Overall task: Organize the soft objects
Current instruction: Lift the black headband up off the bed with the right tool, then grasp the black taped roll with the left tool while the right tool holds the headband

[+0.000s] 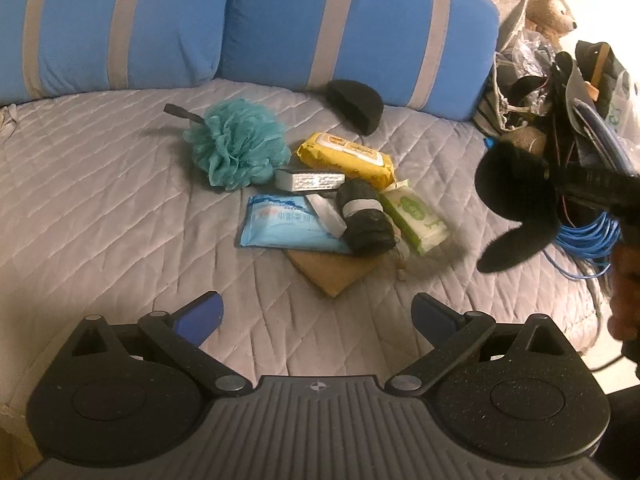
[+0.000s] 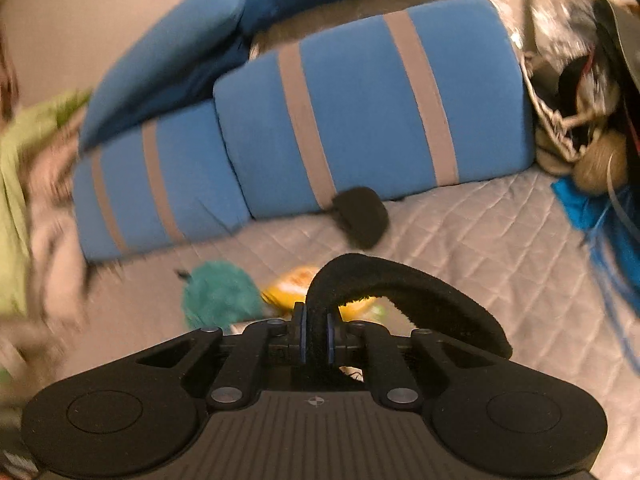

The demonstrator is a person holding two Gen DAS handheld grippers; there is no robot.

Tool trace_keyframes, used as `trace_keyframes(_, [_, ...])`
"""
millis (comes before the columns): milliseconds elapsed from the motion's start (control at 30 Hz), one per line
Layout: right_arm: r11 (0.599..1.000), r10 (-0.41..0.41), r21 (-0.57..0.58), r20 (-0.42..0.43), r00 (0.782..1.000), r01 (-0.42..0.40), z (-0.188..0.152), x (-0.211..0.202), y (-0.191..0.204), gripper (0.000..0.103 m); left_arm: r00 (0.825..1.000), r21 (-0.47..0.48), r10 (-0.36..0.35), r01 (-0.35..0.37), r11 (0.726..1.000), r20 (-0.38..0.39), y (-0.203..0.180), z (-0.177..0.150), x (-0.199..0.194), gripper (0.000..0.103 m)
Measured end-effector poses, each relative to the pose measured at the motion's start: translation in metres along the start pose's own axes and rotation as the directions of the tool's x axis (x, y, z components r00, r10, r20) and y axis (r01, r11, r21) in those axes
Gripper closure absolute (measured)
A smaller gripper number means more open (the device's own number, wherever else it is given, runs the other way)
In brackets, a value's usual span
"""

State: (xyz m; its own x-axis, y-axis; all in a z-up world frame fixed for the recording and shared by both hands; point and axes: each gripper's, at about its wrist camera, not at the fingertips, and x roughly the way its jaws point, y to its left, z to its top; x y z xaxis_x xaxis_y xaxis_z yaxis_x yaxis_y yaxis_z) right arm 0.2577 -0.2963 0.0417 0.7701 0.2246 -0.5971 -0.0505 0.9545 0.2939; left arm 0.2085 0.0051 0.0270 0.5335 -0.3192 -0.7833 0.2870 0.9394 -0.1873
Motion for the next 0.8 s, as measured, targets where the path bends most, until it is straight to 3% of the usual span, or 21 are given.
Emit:
trace_keyframes(100, [0.99,-0.077,-0.122,-0.038,0.996,0.072,-0.009,-0.001,0.01,0.092,1.0,0.004,0.01,-0.01,1.0,0.007,-0.001,0.001,0.001,0.0])
trace_keyframes(233, [0.976,-0.127,-0.19,-0.101,0.987,0.106,-0.02,0.002,0.016,0.092,1.0,-0.002,0.015,-0.015,1.0,0.019,0.002,0.005,0.002,0.0])
trace_keyframes(433, [0.969,-0.139,-0.223,-0.138,0.981,0.106,-0.032,-0.009,0.021,0.092,0.998,-0.01,0.02,-0.02,1.0,0.059,0.009,0.017,0.004,0.0])
trace_keyframes(700, [0.923,-0.248,-0.337,-0.157,0.956,0.184,-0.044,-0.011,0.03,0.092,0.995,0.003,0.007,-0.007,1.0,0.095,0.008,0.03,0.025,0.0])
trace_keyframes(800, [0.934,-0.221,-0.327,-0.221,0.95,0.141,-0.049,-0.001,0.027,0.092,0.996,0.004,-0.02,0.02,1.0,0.092,0.005,0.031,0.035,0.0])
